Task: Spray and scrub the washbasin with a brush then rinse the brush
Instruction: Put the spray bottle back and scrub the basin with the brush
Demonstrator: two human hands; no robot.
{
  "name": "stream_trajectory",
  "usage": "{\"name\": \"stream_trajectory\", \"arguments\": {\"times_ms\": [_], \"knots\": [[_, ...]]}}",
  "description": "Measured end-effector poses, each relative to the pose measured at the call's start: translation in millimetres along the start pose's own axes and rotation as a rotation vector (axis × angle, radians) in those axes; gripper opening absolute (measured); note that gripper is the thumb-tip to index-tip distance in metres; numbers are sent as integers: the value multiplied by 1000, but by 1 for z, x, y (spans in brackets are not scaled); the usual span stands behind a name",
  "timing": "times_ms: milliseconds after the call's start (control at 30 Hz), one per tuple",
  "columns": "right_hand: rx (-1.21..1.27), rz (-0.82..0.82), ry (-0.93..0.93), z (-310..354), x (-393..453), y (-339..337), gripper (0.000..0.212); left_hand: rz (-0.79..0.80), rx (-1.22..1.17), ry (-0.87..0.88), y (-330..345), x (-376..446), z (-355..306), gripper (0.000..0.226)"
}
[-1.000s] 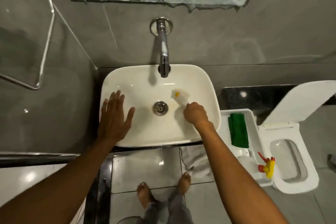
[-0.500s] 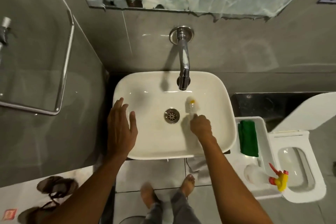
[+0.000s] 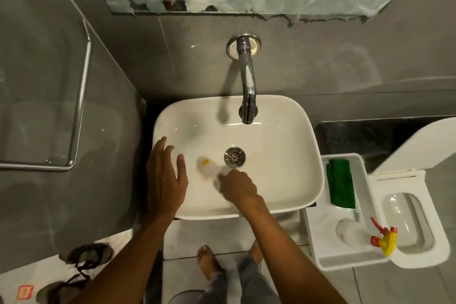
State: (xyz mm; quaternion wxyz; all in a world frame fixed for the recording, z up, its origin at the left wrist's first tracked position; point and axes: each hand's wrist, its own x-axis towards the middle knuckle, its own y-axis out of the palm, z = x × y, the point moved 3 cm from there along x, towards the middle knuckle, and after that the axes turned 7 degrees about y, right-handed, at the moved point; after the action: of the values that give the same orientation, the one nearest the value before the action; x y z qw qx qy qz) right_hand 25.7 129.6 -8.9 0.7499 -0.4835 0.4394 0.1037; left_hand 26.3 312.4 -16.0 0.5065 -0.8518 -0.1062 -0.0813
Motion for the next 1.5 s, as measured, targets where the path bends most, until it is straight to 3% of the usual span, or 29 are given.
{"name": "stream_trajectory", "arguments": {"times_ms": [100,233,367,433,733,1000,1233,1367,1500], "knots": [[-140,50,-85,5,-8,6,47,9,11,1,-1,0,-1,45],[-143,28,53,-38,15,-36,52,13,13,-13,-1,0,-1,44],[-86,-238,269,-102,30,-91,53,24,9,-16,0,0,0,44],[-60,-275,308,-115,33,-101,51,27,9,-21,0,1,0,45],[-183,138,13,-16,-3,-6,41,-3,14,-10,1,-1,2,41],[76,125,-111,39,25,-2,48,-41,20,-30,0,-1,0,33],[408,-111,126,-22,84,-72,57,-25,27,-17,-2,-1,-3,31],[77,-130,184,-93,91,-106,51,-24,19,-17,-3,-1,-4,28],[-140,37,183,-115,83,-108,48,-14,32,-12,-2,0,-3,29]]}}
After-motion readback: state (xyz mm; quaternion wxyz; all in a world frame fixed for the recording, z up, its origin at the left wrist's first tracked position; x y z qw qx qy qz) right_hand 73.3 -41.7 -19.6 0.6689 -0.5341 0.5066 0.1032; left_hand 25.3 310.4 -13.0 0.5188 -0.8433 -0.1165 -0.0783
